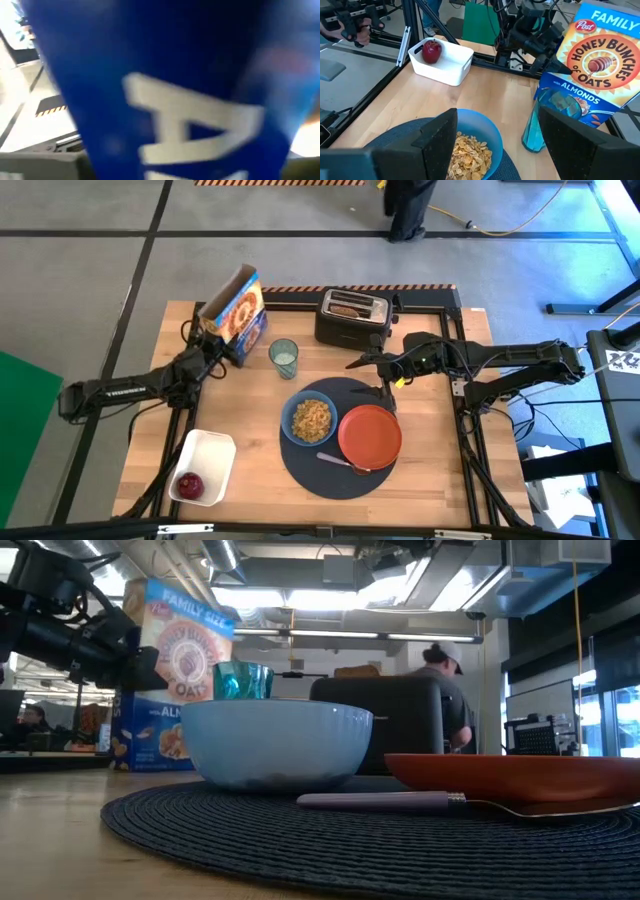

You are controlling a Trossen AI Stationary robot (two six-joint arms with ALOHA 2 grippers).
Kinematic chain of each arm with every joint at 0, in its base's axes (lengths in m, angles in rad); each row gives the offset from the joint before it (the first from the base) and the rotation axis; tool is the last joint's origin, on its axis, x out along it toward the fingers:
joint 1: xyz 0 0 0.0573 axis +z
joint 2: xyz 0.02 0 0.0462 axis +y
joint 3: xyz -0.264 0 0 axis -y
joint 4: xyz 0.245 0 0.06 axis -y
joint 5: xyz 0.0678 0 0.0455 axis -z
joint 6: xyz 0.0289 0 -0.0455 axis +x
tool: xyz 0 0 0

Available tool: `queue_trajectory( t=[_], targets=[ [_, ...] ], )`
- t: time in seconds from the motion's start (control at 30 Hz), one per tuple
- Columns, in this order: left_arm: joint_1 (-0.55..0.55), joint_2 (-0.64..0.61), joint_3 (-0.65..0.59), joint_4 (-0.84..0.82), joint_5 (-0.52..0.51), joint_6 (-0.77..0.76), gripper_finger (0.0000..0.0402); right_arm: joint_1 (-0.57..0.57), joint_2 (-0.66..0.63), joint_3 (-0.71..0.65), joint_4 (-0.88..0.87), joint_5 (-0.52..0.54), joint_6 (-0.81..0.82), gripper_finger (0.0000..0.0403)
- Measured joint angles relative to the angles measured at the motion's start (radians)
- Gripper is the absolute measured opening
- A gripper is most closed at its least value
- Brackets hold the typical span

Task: Arrange a breakfast setting
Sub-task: Pour the cereal from the cereal box into the blue bowl

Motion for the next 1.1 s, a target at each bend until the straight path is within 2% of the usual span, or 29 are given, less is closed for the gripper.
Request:
queue_trajectory(
  t=[0.13,0.4,0.6,0.97,1.1],
  targets=[
    [0.023,0.0,0.054,-0.033,0.0,0.001,0.025,0.0,0.0,0.0,-0.003,0.0,0.0,0.0268],
    [0.026,0.0,0.258,-0.325,0.027,0.016,0.0297,0.0,0.0,0.0,-0.026,0.024,0.0,0.0268],
    [0.026,0.0,0.366,-0.395,0.071,0.064,0.0301,0.0,0.0,0.0,-0.025,0.023,0.006,0.0268],
    [0.025,0.006,0.582,-0.52,0.074,0.147,0.0302,0.0,0.0,0.0,-0.024,0.024,0.008,0.0268],
    [0.025,0.027,0.629,-0.527,0.14,0.15,0.0302,0.0,0.0,0.0,-0.022,0.024,0.008,0.0268]
  ],
)
